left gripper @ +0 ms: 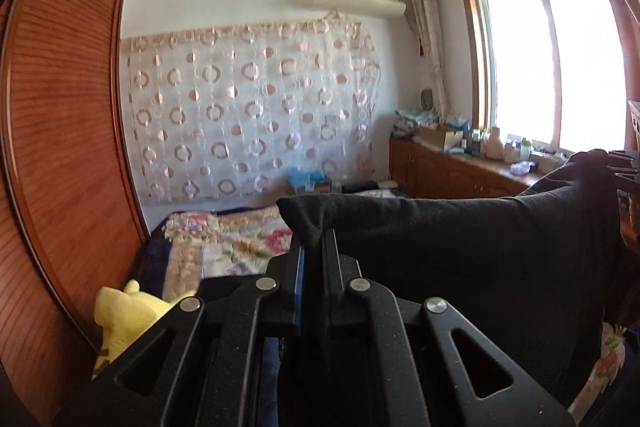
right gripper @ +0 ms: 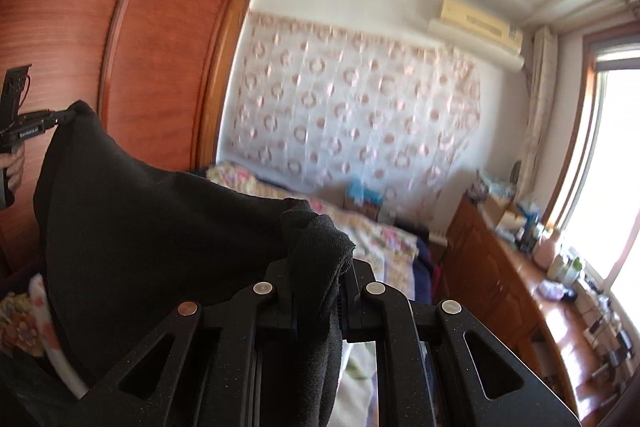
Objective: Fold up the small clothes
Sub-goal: 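Lift the black T-shirt high with both grippers, holding its edges, then lay the T-shirt flat on the bed and open both grippers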
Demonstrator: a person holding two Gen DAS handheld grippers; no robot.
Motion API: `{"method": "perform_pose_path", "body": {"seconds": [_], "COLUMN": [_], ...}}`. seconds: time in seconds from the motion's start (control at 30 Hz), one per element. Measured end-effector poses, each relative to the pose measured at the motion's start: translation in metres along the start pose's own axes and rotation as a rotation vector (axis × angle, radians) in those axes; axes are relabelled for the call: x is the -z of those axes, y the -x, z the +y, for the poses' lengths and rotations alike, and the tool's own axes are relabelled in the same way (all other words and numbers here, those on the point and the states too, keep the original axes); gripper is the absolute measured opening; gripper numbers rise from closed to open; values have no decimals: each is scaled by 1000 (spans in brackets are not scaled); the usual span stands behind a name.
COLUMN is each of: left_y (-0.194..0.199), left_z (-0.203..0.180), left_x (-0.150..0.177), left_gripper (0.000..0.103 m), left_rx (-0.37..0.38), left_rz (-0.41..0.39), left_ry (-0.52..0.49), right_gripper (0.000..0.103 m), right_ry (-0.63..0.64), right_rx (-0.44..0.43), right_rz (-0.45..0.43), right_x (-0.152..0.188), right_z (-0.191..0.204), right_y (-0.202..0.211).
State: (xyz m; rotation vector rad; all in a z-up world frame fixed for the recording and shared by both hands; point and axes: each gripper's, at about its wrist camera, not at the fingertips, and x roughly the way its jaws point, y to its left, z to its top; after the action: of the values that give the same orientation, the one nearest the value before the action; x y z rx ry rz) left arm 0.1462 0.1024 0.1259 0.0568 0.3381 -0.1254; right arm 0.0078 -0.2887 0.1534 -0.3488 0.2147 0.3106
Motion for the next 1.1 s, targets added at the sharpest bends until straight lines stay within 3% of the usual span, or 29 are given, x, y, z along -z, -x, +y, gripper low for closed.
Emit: {"method": "perform_pose_path", "body": {"seconds": [0.17, 0.3, 0.4, 0.63, 0.77, 0.83, 0.9, 1.0, 1.1], "left_y": [-145, -196, -219, -254, -268, -262, -256, -235, -213], "left_z": [-12, -25, -26, -17, -15, -14, -13, -14, -18], "left_x": [55, 64, 63, 62, 67, 68, 68, 70, 76], "left_gripper": [8, 8, 8, 9, 15, 36, 45, 73, 76], "left_rx": [-21, -22, -26, -30, -21, 16, 36, 47, 54], "left_rz": [218, 302, 340, 411, 460, 468, 464, 457, 443], "left_ry": [0, -6, -7, -1, 3, 23, 24, 41, 43], "right_gripper": [14, 14, 14, 15, 21, 28, 38, 41, 41], "right_ry": [-82, -183, -220, -245, -263, -262, -260, -259, -272], "right_rx": [8, -1, -11, -64, -72, -52, -37, -30, -13], "right_rz": [185, 299, 343, 427, 474, 493, 506, 487, 459], "right_x": [77, 125, 140, 136, 119, 114, 112, 107, 108], "right_z": [-12, -18, -20, -35, -72, -78, -79, -78, -67], "right_y": [-156, -249, -293, -356, -383, -384, -374, -357, -321]}}
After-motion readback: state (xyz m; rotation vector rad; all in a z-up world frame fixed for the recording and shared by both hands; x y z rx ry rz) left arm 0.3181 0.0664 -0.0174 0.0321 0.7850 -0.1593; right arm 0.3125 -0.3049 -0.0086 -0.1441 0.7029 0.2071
